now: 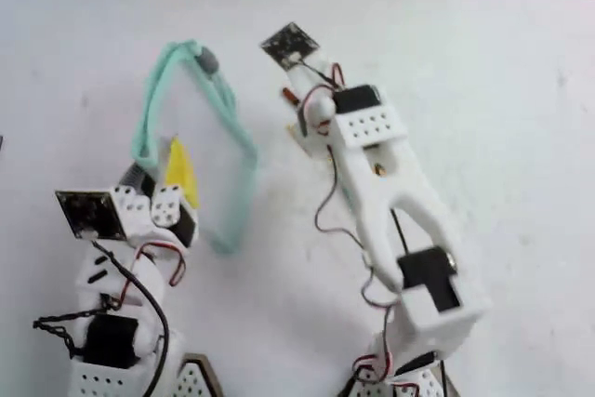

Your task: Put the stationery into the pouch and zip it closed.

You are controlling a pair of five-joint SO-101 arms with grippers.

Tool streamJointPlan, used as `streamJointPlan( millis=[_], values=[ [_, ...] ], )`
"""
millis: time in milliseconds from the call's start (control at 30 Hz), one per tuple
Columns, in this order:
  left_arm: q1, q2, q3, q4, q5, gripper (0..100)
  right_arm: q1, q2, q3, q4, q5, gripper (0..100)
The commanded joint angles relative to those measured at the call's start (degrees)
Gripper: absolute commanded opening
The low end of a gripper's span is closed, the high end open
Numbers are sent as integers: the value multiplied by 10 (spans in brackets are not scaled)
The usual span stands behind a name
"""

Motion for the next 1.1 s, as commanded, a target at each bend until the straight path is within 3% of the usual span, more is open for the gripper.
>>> streamJointPlan(
  millis=[0, 300, 600, 1067],
  values=[
    [-6, -4, -16, -9, 4, 26, -4, 88, -128, 35, 4, 87],
    [45, -4, -5, -9, -39, 24, 0, 300, -382, 98, 3, 87],
    [49, -4, -4, -9, -40, 24, 17, 423, -593, 166, 2, 87],
    [49, -4, -4, -9, -40, 26, 44, 541, -711, 174, 6, 87]
  ],
)
